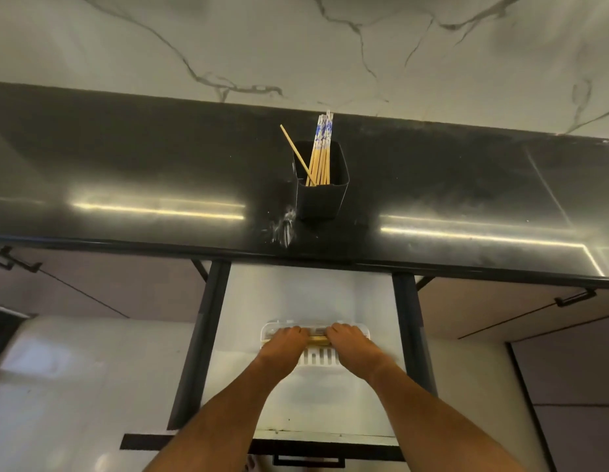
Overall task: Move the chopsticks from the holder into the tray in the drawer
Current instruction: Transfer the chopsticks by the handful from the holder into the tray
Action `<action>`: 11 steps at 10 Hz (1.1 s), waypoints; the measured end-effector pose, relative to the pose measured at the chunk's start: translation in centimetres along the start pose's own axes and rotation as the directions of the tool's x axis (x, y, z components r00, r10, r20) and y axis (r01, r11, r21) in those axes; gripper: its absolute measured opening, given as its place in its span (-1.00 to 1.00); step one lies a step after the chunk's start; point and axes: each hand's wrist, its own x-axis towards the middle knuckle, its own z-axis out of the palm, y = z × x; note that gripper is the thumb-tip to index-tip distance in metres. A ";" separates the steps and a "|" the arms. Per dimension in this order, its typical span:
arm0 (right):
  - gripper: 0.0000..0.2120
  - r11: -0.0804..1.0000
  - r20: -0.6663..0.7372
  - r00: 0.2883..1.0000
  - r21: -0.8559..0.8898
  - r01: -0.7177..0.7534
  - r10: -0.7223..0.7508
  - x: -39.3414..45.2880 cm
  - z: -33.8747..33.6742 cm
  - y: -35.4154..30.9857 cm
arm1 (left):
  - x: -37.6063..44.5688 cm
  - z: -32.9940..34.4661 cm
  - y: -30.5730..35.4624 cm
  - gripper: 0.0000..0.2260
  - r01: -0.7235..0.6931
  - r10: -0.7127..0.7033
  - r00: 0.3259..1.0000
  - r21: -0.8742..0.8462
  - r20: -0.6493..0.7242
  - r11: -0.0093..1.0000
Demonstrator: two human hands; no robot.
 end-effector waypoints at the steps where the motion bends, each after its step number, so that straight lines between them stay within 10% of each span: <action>1: -0.60 1.000 0.040 0.999 0.026 0.005 -0.006 0.6 2.2 0.3 | 0.4 1.1 0.0 -0.74 -0.045 0.046 0.999 0.029 -0.030 0.999; 2: -0.62 1.000 0.051 0.999 0.023 0.012 -0.014 1.0 3.1 0.7 | 1.0 0.8 0.5 -0.70 -0.170 0.166 0.985 0.091 0.046 0.981; 4: -0.73 0.995 0.107 0.993 0.085 -0.056 0.047 1.5 3.6 1.2 | 1.5 2.8 1.2 -0.84 0.057 -0.070 0.997 -0.241 -0.044 0.969; 11: -0.82 0.987 0.060 0.985 0.027 -0.161 0.160 2.6 4.0 0.8 | 1.4 2.9 -0.3 -0.84 0.165 -0.168 0.986 -0.132 -0.012 0.977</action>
